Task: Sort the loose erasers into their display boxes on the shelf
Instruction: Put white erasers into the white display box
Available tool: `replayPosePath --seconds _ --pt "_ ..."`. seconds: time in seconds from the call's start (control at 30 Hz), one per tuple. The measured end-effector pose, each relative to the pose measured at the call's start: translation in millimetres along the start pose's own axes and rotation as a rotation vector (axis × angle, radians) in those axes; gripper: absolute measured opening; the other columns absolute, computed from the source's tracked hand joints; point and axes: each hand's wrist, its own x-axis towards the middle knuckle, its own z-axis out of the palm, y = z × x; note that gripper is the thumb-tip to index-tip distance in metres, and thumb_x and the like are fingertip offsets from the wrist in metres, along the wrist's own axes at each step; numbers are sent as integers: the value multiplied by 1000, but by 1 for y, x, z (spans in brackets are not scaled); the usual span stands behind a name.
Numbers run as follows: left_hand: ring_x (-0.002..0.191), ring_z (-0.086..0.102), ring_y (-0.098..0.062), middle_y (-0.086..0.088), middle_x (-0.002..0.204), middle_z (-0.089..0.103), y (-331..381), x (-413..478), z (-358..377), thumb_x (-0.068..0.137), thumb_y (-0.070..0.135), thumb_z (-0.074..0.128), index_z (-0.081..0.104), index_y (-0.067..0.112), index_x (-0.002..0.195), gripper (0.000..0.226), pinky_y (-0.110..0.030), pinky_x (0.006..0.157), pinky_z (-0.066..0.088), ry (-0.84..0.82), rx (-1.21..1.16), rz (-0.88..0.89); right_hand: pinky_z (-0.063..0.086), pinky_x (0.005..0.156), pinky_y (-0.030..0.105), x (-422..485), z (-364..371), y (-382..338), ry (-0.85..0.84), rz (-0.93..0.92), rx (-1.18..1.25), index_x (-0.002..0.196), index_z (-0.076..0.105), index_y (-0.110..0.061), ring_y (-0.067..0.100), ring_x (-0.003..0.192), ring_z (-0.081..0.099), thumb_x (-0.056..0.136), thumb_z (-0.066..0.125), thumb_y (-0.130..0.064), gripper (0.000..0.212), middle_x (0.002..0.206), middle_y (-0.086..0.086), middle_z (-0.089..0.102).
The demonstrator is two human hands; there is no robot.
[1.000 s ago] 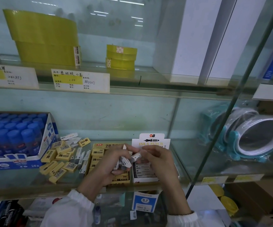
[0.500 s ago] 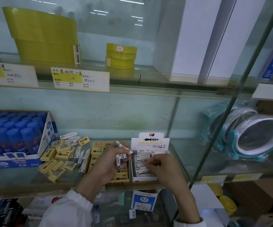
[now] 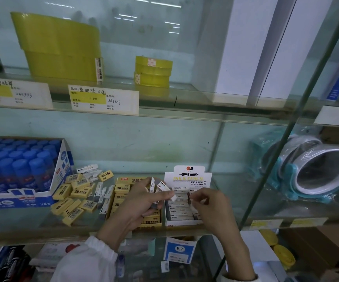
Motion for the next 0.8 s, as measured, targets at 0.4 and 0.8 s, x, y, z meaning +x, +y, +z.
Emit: replayPosePath --seconds 0.4,0.8 --pt "48 49 -13 -10 74 70 2 -3 3 81 22 82 69 4 113 39 -16 32 21 -6 -8 15 46 58 12 2 16 -20 -17 -225 126 88 69 -36 1 69 60 83 76 -28 12 75 -13 67" --pt "48 48 -18 -21 85 71 2 2 -2 94 5 47 55 -6 125 34 -16 29 24 26 -258 -26 42 53 12 9 -9 9 -111 -7 89 88 66 -24 4 64 60 98 55 -20 15 76 -10 66"
